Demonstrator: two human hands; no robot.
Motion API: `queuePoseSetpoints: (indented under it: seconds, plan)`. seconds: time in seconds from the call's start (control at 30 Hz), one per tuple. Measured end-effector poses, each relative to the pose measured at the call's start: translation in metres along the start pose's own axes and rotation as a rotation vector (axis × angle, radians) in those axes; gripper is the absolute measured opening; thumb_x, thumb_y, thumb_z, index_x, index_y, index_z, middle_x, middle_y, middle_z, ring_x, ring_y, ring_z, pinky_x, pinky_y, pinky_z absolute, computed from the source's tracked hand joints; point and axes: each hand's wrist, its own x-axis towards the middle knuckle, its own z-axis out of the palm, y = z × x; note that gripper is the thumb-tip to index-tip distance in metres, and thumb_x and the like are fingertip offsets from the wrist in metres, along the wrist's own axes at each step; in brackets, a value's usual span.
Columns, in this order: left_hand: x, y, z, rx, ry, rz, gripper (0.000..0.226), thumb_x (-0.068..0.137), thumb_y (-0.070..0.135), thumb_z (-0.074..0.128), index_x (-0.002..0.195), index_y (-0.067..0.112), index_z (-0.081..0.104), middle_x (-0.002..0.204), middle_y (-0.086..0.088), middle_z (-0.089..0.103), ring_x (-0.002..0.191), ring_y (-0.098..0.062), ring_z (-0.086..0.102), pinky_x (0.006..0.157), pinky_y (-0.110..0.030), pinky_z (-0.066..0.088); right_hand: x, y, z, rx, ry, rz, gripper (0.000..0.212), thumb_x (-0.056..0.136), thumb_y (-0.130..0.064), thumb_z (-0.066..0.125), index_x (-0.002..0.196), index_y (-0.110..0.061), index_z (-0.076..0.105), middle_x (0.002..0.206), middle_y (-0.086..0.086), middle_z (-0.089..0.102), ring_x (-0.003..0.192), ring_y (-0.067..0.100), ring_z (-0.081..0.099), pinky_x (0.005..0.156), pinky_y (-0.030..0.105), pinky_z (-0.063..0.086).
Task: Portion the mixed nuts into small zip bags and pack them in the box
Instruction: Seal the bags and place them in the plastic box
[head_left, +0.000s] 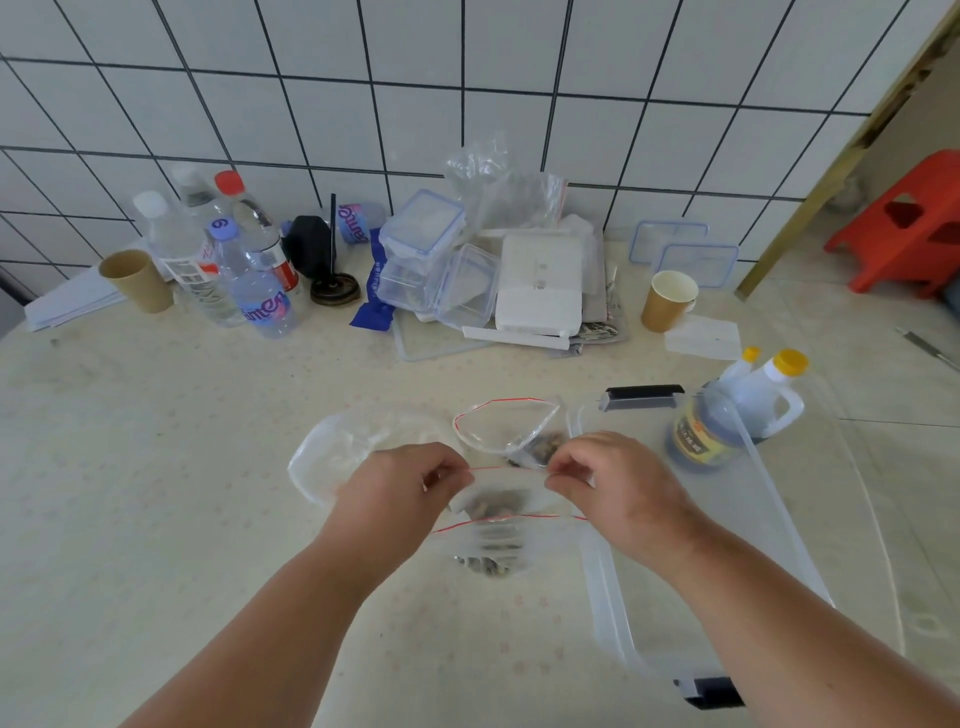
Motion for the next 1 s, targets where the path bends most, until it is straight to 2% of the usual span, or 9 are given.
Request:
queuePoseSetpoints:
  seconds: [0.07, 0.2, 0.3, 0.43, 0.63, 0.73, 0.83, 0.9, 1.0]
  plan:
    - [0.002, -0.001, -0.001, -0.024, 0.011, -0.04, 0.025, 0.095, 0.034, 0.071, 0.076, 0.048, 0.067, 0.082, 0.031, 0.07, 0.081, 0.003, 0.064, 0.066, -0.016, 0.046, 0.002, -0.001, -0.002, 0.026, 0.026, 0.019, 0.006, 0.083, -0.025, 0.077, 0.08, -0.022, 0.072, 0.071, -0.018, 0.059, 0.073, 0.0, 0.053, 0.067, 0.01, 0.038]
    - [0.002, 0.0, 0.0, -0.081, 0.018, -0.064, 0.025, 0.095, 0.028, 0.073, 0.076, 0.045, 0.069, 0.076, 0.03, 0.072, 0.077, 0.006, 0.067, 0.063, -0.009, 0.044, 0.004, -0.003, -0.004, 0.056, 0.094, 0.02, 0.01, 0.081, -0.016, 0.078, 0.075, -0.018, 0.069, 0.071, -0.013, 0.06, 0.075, 0.007, 0.055, 0.068, 0.023, 0.044]
    - [0.002, -0.001, 0.0, -0.061, 0.039, -0.075, 0.025, 0.094, 0.026, 0.074, 0.076, 0.043, 0.069, 0.075, 0.031, 0.071, 0.076, 0.009, 0.066, 0.064, -0.014, 0.047, 0.005, -0.001, -0.003, 0.031, 0.066, 0.062, 0.012, 0.083, -0.018, 0.077, 0.076, -0.021, 0.067, 0.073, -0.012, 0.059, 0.074, 0.006, 0.056, 0.068, 0.025, 0.045]
    - [0.004, -0.003, 0.0, 0.029, 0.067, -0.074, 0.017, 0.095, 0.031, 0.072, 0.08, 0.038, 0.07, 0.074, 0.019, 0.069, 0.085, 0.007, 0.06, 0.064, -0.015, 0.043, 0.007, -0.003, 0.0, 0.025, 0.019, 0.105, 0.009, 0.082, -0.023, 0.077, 0.079, -0.022, 0.069, 0.08, -0.013, 0.064, 0.08, 0.008, 0.061, 0.075, 0.029, 0.051]
    - [0.005, -0.006, -0.003, 0.118, 0.022, -0.063, 0.018, 0.1, 0.03, 0.065, 0.083, 0.037, 0.063, 0.084, 0.019, 0.063, 0.078, 0.002, 0.057, 0.063, -0.01, 0.037, 0.01, -0.009, -0.001, -0.015, 0.036, 0.173, 0.017, 0.077, -0.027, 0.083, 0.07, -0.025, 0.067, 0.07, -0.012, 0.06, 0.068, 0.002, 0.056, 0.062, 0.019, 0.042]
    - [0.004, -0.004, 0.0, 0.127, 0.005, -0.038, 0.021, 0.102, 0.027, 0.061, 0.084, 0.037, 0.06, 0.087, 0.019, 0.061, 0.082, -0.005, 0.059, 0.071, -0.019, 0.046, 0.012, -0.016, -0.003, -0.086, -0.004, 0.156, 0.014, 0.077, -0.028, 0.08, 0.073, -0.024, 0.067, 0.07, -0.017, 0.055, 0.076, 0.011, 0.058, 0.077, 0.032, 0.048]
    - [0.003, -0.005, 0.002, 0.117, 0.009, -0.027, 0.02, 0.103, 0.024, 0.059, 0.086, 0.035, 0.062, 0.089, 0.021, 0.061, 0.086, -0.006, 0.06, 0.077, -0.028, 0.051, 0.018, -0.033, -0.002, -0.124, -0.073, 0.092, 0.014, 0.077, -0.029, 0.077, 0.089, -0.026, 0.071, 0.084, -0.02, 0.059, 0.094, 0.01, 0.061, 0.091, 0.037, 0.046]
    - [0.003, -0.005, 0.003, 0.113, 0.017, -0.02, 0.017, 0.103, 0.025, 0.059, 0.089, 0.032, 0.066, 0.089, 0.022, 0.061, 0.085, -0.004, 0.059, 0.075, -0.024, 0.05, 0.023, -0.043, 0.002, -0.102, -0.084, 0.069, 0.018, 0.078, -0.03, 0.076, 0.095, -0.026, 0.072, 0.097, -0.015, 0.066, 0.1, 0.01, 0.061, 0.094, 0.037, 0.045]
    - [0.004, -0.006, 0.003, 0.106, 0.028, -0.004, 0.014, 0.103, 0.026, 0.06, 0.094, 0.029, 0.07, 0.089, 0.022, 0.06, 0.082, 0.004, 0.057, 0.07, -0.01, 0.041, 0.03, -0.057, 0.01, -0.085, -0.115, 0.036, 0.016, 0.081, -0.031, 0.074, 0.096, -0.025, 0.071, 0.098, -0.013, 0.064, 0.102, 0.01, 0.059, 0.095, 0.035, 0.043]
